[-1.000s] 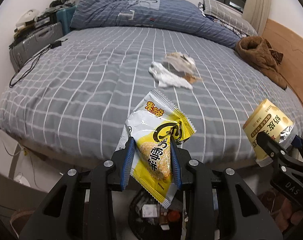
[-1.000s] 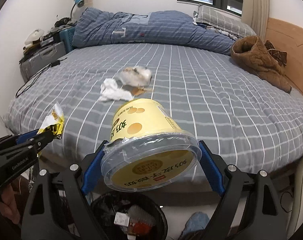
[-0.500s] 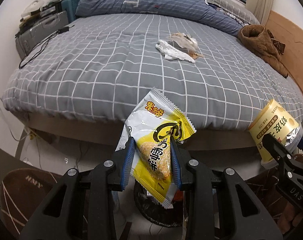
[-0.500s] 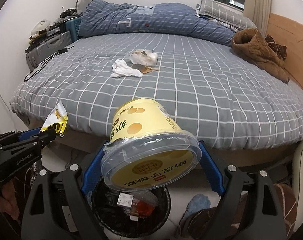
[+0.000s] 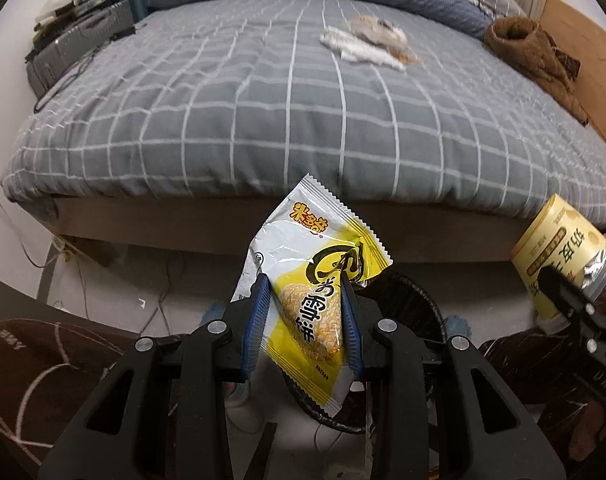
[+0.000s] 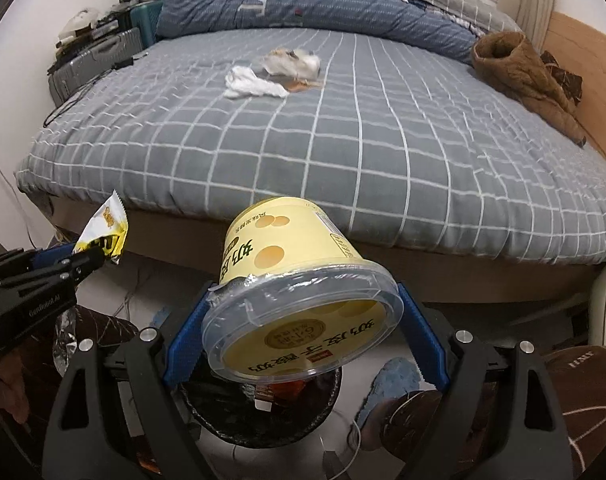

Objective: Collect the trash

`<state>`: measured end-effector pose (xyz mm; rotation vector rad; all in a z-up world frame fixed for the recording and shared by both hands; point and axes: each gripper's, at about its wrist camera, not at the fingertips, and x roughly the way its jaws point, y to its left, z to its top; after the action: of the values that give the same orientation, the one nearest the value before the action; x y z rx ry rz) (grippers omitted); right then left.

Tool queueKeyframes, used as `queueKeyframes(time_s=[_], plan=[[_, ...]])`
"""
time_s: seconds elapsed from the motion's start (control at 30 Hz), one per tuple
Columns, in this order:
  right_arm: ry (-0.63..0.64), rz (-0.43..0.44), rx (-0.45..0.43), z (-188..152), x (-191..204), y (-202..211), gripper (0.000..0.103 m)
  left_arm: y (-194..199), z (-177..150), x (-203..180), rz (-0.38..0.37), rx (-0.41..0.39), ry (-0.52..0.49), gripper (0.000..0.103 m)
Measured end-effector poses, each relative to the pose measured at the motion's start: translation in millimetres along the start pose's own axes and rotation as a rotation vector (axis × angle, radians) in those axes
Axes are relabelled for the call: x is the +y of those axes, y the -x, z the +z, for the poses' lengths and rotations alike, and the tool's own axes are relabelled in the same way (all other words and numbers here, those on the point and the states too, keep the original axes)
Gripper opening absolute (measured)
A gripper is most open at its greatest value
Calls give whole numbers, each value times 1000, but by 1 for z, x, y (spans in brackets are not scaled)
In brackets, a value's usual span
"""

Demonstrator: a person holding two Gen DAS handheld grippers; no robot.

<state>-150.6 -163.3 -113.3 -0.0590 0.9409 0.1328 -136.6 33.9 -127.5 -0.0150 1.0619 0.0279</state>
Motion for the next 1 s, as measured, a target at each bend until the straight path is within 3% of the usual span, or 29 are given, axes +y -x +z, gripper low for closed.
queueKeyframes(time_s=[0.27,0.6,0.77,0.87,1.0], plan=[[22,18,81,-4,6,-41,83,-34,-2,0,-18,53,-14,33],[60,82,195,-12,38,-81,83,-59,-2,33,-12,101,56,33],[72,100,221,-11,48,-89,84,-66,-5,48,2,124,86,33],[64,97,215,-9,47,-89,94,-68,-9,48,0,129,81,33],[51,71,203,-8,36,-88,95,-70,-12,42,-17,140,73,33]])
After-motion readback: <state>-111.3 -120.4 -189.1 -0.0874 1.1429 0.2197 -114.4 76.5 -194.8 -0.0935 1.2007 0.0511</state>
